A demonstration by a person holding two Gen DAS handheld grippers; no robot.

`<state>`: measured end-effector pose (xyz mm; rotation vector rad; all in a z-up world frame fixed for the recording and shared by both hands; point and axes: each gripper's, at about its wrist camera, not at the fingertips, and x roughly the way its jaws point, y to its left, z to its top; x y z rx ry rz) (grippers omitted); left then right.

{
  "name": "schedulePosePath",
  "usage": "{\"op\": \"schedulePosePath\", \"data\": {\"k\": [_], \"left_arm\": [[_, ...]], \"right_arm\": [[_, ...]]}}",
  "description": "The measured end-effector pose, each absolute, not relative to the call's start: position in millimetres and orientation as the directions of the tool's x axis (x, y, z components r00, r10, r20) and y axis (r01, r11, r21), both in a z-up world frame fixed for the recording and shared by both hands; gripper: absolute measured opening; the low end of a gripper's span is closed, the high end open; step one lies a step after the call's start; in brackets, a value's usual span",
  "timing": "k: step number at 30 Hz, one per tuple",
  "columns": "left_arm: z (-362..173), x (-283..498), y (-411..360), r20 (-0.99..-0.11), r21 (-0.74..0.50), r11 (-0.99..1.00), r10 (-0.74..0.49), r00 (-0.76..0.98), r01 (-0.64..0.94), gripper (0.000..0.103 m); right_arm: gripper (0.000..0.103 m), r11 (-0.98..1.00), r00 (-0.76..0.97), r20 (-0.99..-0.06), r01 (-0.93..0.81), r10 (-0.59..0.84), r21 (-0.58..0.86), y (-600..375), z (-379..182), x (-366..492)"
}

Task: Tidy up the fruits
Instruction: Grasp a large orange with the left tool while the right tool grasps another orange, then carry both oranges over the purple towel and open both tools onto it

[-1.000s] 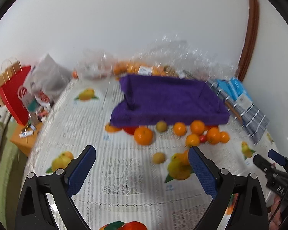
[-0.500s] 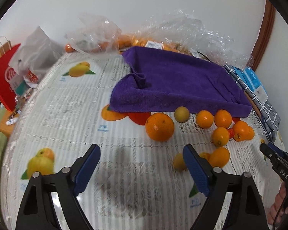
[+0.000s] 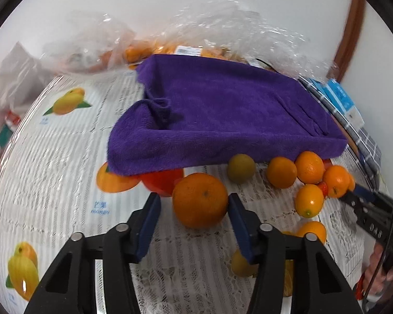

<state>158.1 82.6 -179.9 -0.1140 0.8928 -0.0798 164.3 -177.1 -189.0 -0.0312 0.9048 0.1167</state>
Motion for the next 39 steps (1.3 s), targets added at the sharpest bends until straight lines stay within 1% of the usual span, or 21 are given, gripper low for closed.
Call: {"op": "schedulePosePath", "data": {"k": [3, 4, 5, 7, 9, 13, 19, 25, 29, 31, 35, 39], "left_arm": [[-181.0, 155.0, 82.4, -0.754, -0.140, 0.989, -0.131, 0.644, 0.037, 0.042], [-180.4, 153.7, 83.3, -0.750, -0.145, 0.989, -0.137, 0.647, 0.040, 0.040], [-180.1, 152.4, 83.6, -0.746, -0.149, 0.988, -0.140, 0.651, 0.042, 0.040], [-180.5, 151.4, 85.1, -0.742, -0.157, 0.987, -0.142, 0.656, 0.035, 0.040], [-179.3, 149.3, 88.8, -0.730, -0.181, 0.983, -0.152, 0.666, 0.026, 0.040], [-174.7, 144.8, 95.1, -0.701, -0.196, 0.981, -0.142, 0.699, 0.002, 0.040], [-169.4, 142.1, 101.9, -0.672, -0.204, 0.978, -0.116, 0.732, -0.033, 0.040], [-161.3, 140.0, 101.6, -0.646, -0.201, 0.979, -0.109, 0.756, -0.031, 0.040], [-148.4, 143.3, 95.6, -0.641, -0.240, 0.971, -0.164, 0.750, 0.007, 0.040], [-133.3, 146.3, 92.1, -0.624, -0.249, 0.968, -0.178, 0.761, 0.023, 0.040], [-104.1, 160.7, 79.7, -0.589, -0.199, 0.980, -0.138, 0.796, 0.022, 0.040], [-91.0, 190.5, 66.3, -0.582, -0.193, 0.981, -0.123, 0.804, 0.010, 0.040]], "right_arm": [[0.044, 0.993, 0.615, -0.783, -0.117, 0.091, 0.024, -175.9, -190.2, 169.1], [0.041, 0.993, 0.617, -0.781, -0.118, 0.098, 0.031, -176.7, -190.1, 169.7], [0.038, 0.992, 0.618, -0.778, -0.120, 0.111, 0.047, -178.5, -189.7, 168.9], [0.035, 0.988, 0.620, -0.770, -0.121, 0.152, 0.098, -185.3, -189.2, 168.4], [0.035, 0.983, 0.623, -0.760, -0.110, 0.185, 0.149, -194.1, -189.0, 168.0], [0.035, 0.978, 0.648, -0.735, -0.081, 0.199, 0.193, -203.6, -185.7, 162.7], [0.035, 0.978, 0.680, -0.707, -0.080, 0.194, 0.191, -206.0, -180.1, 155.1], [0.035, 0.983, 0.686, -0.708, -0.063, 0.168, 0.172, -209.2, -176.7, 146.9], [0.035, 0.978, 0.705, -0.680, -0.102, 0.202, 0.184, -211.6, -155.0, 142.8], [0.035, 0.980, 0.728, -0.658, -0.111, 0.193, 0.165, -210.6, -139.0, 145.4], [0.035, 0.983, 0.767, -0.615, -0.120, 0.182, 0.140, -208.1, -111.9, 163.3], [0.035, 0.985, 0.789, -0.590, -0.117, 0.172, 0.130, -202.7, -99.8, 189.6]]}}
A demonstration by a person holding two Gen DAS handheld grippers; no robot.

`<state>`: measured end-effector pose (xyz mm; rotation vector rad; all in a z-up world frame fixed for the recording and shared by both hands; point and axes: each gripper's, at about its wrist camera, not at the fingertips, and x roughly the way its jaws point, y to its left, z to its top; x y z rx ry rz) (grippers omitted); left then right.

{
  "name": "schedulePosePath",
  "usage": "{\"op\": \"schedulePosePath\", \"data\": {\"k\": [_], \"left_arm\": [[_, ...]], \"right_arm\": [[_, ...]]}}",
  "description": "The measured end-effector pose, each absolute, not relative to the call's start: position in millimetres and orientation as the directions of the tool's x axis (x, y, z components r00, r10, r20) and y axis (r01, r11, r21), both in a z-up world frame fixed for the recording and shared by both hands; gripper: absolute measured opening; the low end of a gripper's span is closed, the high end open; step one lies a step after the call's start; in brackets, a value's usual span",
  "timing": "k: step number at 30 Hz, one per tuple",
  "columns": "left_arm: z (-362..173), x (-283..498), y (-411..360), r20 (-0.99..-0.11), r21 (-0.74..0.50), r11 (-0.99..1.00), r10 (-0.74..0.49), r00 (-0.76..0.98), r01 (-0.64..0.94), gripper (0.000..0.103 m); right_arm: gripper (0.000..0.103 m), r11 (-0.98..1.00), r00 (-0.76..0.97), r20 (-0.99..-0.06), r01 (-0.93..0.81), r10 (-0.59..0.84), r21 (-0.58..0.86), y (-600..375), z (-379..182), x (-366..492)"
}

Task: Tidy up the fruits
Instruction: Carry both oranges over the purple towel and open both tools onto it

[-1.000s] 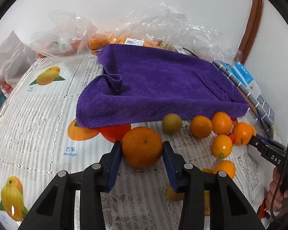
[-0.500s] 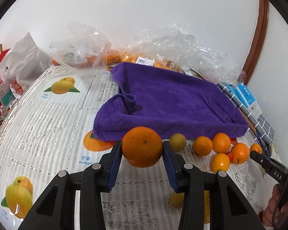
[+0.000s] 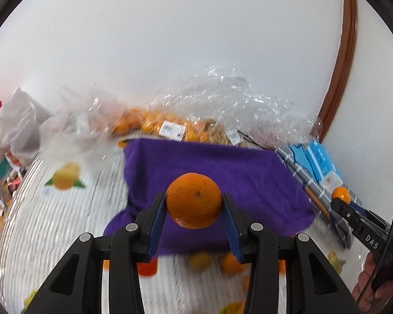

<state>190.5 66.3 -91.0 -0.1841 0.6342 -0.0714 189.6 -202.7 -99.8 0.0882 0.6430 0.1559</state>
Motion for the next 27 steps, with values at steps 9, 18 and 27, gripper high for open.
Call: {"op": "schedulePosePath", "data": {"k": [9, 18, 27], "left_arm": [[-100.9, 251.8, 57.7, -0.542, -0.176, 0.984, -0.091, 0.835, -0.008, 0.040], [-134.9, 266.1, 72.9, -0.588, -0.198, 0.980, -0.101, 0.803, -0.022, 0.040], [-150.9, 275.5, 71.6, -0.624, -0.174, 0.985, -0.100, 0.775, -0.013, 0.040]], "right_arm": [[0.035, 0.975, 0.785, -0.582, -0.139, 0.214, 0.172, -182.0, -95.7, 261.1], [0.035, 0.981, 0.723, -0.663, -0.122, 0.194, 0.153, -177.8, -140.1, 286.3], [0.035, 0.983, 0.690, -0.701, -0.140, 0.181, 0.116, -169.7, -159.8, 294.5]]}}
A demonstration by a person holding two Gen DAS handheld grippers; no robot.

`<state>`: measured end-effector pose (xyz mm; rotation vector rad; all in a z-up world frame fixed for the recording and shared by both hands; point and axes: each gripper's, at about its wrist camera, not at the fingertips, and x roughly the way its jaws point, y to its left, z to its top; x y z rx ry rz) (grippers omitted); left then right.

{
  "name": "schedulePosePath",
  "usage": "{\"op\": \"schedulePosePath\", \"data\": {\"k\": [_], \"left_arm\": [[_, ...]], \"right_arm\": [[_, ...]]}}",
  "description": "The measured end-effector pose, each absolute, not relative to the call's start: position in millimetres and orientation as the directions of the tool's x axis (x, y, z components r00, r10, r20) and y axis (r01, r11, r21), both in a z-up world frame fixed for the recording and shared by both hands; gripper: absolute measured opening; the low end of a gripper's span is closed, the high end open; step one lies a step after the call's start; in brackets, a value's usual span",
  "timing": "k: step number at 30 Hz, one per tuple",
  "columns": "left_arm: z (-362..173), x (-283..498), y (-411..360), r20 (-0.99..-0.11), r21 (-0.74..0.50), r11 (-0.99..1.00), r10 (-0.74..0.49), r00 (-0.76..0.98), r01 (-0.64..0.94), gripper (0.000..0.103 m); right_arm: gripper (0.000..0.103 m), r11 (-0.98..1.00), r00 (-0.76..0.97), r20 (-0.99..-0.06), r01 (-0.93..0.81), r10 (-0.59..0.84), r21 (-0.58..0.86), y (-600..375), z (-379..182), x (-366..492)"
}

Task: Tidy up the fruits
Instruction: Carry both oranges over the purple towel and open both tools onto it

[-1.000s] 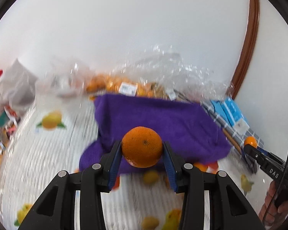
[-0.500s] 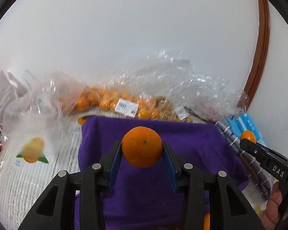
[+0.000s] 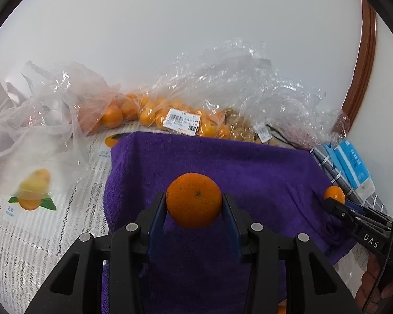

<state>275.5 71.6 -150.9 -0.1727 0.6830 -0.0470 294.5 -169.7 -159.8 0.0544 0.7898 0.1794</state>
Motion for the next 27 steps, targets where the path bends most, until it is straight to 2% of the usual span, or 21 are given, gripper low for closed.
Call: {"op": "schedulePosePath", "data": {"k": [7, 24, 27], "left_arm": [[-163.6, 282.8, 71.4, -0.677, -0.164, 0.986, -0.111, 0.728, -0.002, 0.040], [-163.1, 280.8, 76.9, -0.658, -0.209, 0.978, -0.155, 0.736, 0.019, 0.040], [-162.5, 279.6, 77.6, -0.652, -0.217, 0.976, -0.161, 0.741, 0.022, 0.040]], "right_arm": [[0.035, 0.983, 0.652, -0.737, -0.138, 0.181, 0.120, -167.5, -174.3, 301.2], [0.035, 0.983, 0.616, -0.766, -0.132, 0.182, 0.127, -166.6, -188.3, 306.5], [0.039, 0.983, 0.610, -0.771, -0.130, 0.185, 0.133, -168.3, -187.8, 307.3]]}}
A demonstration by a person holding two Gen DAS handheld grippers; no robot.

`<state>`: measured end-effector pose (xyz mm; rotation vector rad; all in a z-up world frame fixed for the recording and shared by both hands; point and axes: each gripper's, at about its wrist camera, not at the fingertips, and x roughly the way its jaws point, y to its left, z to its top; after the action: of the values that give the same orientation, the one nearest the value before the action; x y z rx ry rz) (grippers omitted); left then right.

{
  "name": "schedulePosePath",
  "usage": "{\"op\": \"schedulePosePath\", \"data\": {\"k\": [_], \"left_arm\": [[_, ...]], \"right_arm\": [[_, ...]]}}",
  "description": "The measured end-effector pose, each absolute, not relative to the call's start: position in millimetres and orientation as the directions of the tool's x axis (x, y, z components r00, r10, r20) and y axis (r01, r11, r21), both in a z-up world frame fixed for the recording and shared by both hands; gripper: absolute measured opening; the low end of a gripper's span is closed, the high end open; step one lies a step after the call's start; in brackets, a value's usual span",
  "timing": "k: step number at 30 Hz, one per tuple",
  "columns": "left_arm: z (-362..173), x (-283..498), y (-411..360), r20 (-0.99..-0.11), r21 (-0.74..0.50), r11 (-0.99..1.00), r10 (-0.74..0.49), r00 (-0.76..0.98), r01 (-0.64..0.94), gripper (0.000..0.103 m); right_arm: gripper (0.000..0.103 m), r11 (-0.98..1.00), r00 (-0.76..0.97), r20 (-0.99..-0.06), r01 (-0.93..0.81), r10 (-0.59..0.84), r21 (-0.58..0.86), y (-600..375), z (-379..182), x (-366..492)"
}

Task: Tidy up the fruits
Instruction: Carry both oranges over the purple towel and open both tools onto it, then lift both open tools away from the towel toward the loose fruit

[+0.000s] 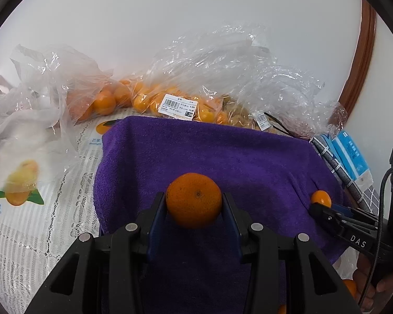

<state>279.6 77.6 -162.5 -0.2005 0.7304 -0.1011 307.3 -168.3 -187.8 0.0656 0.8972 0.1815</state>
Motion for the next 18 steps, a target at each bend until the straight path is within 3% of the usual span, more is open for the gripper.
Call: {"op": "schedulePosePath", "data": {"k": [2, 4, 7, 13, 18], "left_arm": [[-160.9, 277.6, 77.1, -0.639, -0.220, 0.975, -0.165, 0.751, 0.027, 0.041], [-158.3, 274.6, 75.0, -0.624, -0.214, 0.976, -0.164, 0.764, 0.035, 0.049], [-154.6, 271.5, 71.2, -0.607, -0.202, 0.978, -0.169, 0.777, 0.054, 0.052], [-151.7, 271.0, 74.9, -0.593, -0.215, 0.976, -0.160, 0.789, 0.036, 0.053], [-149.0, 267.2, 80.9, -0.561, -0.247, 0.969, -0.167, 0.811, 0.029, 0.053]], "right_arm": [[0.045, 0.979, 0.601, -0.773, -0.136, 0.202, 0.150, -168.8, -185.7, 307.1], [0.053, 0.977, 0.599, -0.772, -0.147, 0.214, 0.157, -167.0, -182.8, 304.8], [0.082, 0.987, 0.635, -0.756, -0.133, 0.158, 0.094, -162.1, -177.4, 297.7], [0.084, 0.990, 0.655, -0.745, -0.129, 0.127, 0.055, -160.0, -168.4, 292.0], [0.091, 0.989, 0.658, -0.740, -0.078, 0.144, 0.123, -170.7, -161.4, 286.4]]}}
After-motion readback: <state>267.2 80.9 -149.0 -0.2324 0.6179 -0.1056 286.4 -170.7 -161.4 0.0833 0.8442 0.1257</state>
